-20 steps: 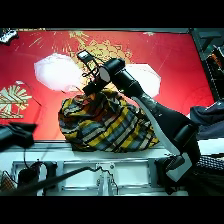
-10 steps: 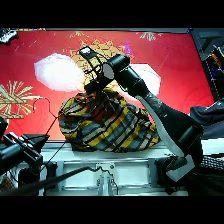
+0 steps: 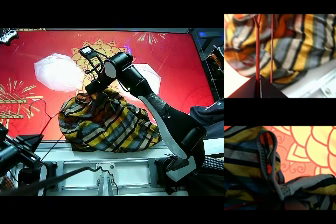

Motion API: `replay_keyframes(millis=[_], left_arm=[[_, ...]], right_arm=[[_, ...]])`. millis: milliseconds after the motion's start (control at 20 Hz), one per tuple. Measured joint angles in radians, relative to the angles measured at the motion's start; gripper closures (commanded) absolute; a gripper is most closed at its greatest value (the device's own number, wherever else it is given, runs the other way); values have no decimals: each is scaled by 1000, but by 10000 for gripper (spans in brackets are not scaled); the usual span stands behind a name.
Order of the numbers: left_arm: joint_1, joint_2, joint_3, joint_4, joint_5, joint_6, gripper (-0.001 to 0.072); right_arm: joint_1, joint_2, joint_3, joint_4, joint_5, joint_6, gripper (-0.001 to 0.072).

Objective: Fold the clothes and pants, and hang the long-sleeved shirts on hangers.

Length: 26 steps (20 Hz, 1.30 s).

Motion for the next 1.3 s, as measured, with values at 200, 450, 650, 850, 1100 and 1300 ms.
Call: replay_keyframes(millis=[200,450,650,850,1100,1300], left_arm=[[-5,-15,-1,-5,73,16,694],[-5,-59,-4,-47,85,27,694],[-9,-71,-31,-56,85,30,694],[-12,-74,-86,-68,104,30,694],[-13,-87,-216,-252,230,109,694],[-13,-193,-286,-423,310,218,694]], right_arm=[[0,2,0,1,11,-1,648],[0,2,0,3,14,-3,648],[0,2,0,8,17,-3,648],[0,18,0,11,17,-3,648],[0,55,0,35,8,-3,648],[1,80,0,82,6,-3,648]])
